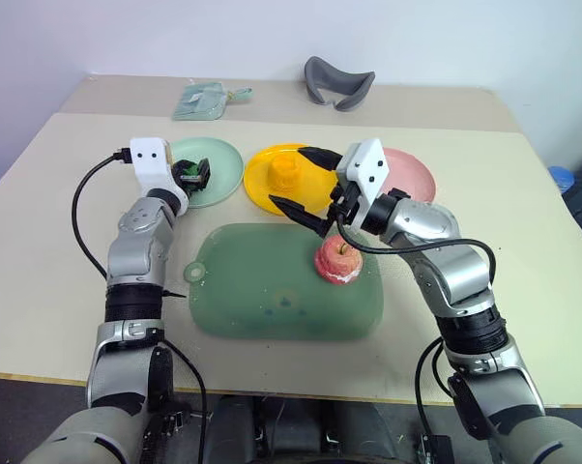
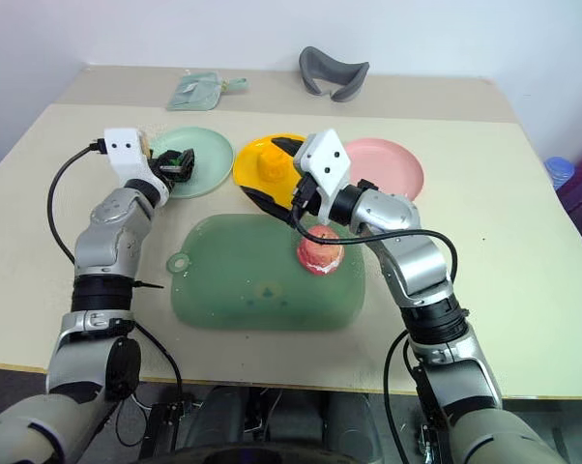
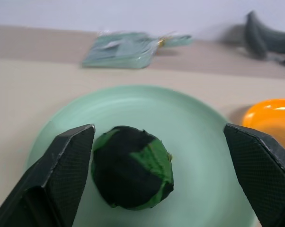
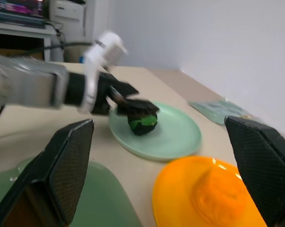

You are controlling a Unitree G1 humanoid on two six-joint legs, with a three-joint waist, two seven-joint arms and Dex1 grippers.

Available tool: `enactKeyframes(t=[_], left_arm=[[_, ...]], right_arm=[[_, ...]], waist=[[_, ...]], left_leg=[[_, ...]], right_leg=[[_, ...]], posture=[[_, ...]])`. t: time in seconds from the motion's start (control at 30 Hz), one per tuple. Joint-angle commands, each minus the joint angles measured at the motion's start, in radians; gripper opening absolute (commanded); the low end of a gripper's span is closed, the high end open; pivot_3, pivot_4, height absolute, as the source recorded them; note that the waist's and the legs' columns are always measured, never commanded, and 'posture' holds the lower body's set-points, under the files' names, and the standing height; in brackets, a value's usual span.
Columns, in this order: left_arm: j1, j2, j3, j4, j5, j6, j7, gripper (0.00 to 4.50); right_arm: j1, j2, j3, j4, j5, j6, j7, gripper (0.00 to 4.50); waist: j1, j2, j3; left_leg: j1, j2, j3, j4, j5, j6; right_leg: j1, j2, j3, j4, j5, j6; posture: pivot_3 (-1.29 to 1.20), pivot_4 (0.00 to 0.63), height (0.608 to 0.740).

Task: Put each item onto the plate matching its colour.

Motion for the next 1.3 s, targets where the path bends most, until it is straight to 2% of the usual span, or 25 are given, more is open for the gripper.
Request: enactKeyframes(t=[0.03,0.17,0.33,0.67,1.1,1.2,1.27,1.3], left_arm=[[0.039,0.044,0.009,-0.151,-0.088,-0.042,-0.161,4.46],[0.162,0.096,-0.021,-0.267,-0.131,-0.153,-0.367,4.46],[0.243,0.246,-0.013,-0.353,-0.317,0.008,-0.649,4.46],[0.325,0.32,-0.057,-0.454,-0.357,0.057,-0.781,4.46],[0.423,0.424,-0.04,-0.551,-0.432,0.082,-0.939,4.46],[0.431,0.434,-0.03,-0.56,-0.444,0.085,-0.944,4.5],[0.438,0.442,-0.023,-0.565,-0.449,0.087,-0.95,4.5],[0.441,0.449,-0.023,-0.566,-0.447,0.085,-0.957,4.5]], right_arm=[[0.044,-0.044,-0.034,-0.062,0.011,0.028,0.017,4.5],[0.119,-0.092,-0.021,-0.096,0.005,0.08,0.028,4.5],[0.161,-0.11,-0.008,-0.112,0.012,0.12,0.049,4.5],[0.191,-0.157,0.014,-0.107,0.003,0.181,0.104,4.5],[0.195,-0.151,0.017,-0.069,-0.003,0.21,0.11,4.5],[0.191,-0.151,0.016,-0.054,-0.007,0.212,0.105,3.63],[0.19,-0.154,0.014,-0.047,-0.009,0.21,0.106,2.79],[0.189,-0.157,0.014,-0.043,-0.011,0.207,0.107,2.65]], waist=[[0.0,0.0,0.0],[-0.005,0.0,0.0],[-0.019,0.0,0.0],[-0.016,0.0,0.0],[-0.017,0.0,0.0],[-0.015,0.0,0.0],[-0.016,0.0,0.0],[-0.016,0.0,0.0]], left_leg=[[0.0,0.0,0.0,0.0,0.0,0.0],[0.0,0.0,0.001,0.0,0.0,0.0],[0.0,0.001,0.0,0.0,0.0,0.0],[0.0,0.0,0.0,-0.001,0.0,0.0],[0.0,0.0,0.0,-0.001,0.0,0.0],[0.0,0.0,0.0,-0.001,0.0,0.0],[0.0,0.0,0.0,-0.001,0.0,0.0],[0.0,0.0,0.0,-0.001,0.0,0.0]], right_leg=[[0.0,0.0,0.0,0.0,0.0,0.0],[0.0,0.0,0.0,0.0,0.0,0.0],[0.0,0.001,0.0,0.0,0.0,0.0],[0.0,0.0,0.0,0.0,0.0,0.0],[-0.001,0.0,0.001,0.0,0.0,0.0],[-0.001,0.0,0.001,0.0,0.0,0.0],[-0.001,0.0,0.001,0.0,0.0,0.0],[-0.001,0.0,0.001,0.0,0.0,0.0]], posture=[[0.0,0.15,0.74],[0.0,0.15,0.74],[0.0,0.15,0.74],[0.0,0.15,0.74],[0.0,0.15,0.74],[0.0,0.15,0.74],[0.0,0.15,0.74],[0.0,0.15,0.74]])
